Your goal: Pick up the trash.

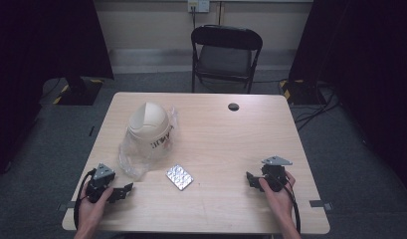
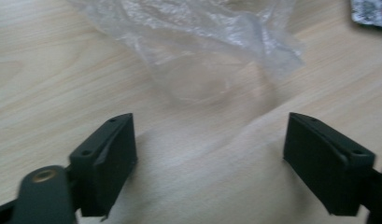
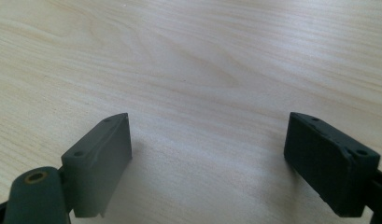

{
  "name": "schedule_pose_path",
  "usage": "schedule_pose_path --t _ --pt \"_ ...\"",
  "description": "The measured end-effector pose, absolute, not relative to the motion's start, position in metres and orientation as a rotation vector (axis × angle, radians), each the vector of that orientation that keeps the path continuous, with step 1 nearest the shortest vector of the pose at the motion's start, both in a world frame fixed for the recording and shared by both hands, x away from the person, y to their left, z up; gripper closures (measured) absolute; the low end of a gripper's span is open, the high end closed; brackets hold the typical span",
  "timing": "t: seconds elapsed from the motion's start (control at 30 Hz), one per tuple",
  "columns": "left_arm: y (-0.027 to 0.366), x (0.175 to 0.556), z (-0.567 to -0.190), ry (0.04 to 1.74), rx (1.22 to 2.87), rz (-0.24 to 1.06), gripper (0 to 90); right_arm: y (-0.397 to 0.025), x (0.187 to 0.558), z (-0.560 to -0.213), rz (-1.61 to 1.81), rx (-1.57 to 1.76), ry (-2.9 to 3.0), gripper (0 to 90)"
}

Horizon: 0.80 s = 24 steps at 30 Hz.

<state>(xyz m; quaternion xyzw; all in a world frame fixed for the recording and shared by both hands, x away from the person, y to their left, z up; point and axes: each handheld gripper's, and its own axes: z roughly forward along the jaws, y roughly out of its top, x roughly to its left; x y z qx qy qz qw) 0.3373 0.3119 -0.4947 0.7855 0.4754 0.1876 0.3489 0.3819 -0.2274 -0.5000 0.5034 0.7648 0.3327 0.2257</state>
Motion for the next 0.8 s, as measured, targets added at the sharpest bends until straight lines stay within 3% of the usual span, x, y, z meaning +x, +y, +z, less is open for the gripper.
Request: schedule_pose_path --t 0.47,0.8 --pt "0.313 0.332 -0.464 1.187 1.893 0.492 16.6 -0.227 0.382 -0.5 0.917 1.388 2.11 13.8" --pt "0.299 0.354 -0.438 1.119 1.885 0.491 16.3 -0.226 0.383 -0.5 0.916 1.397 2.105 13.1"
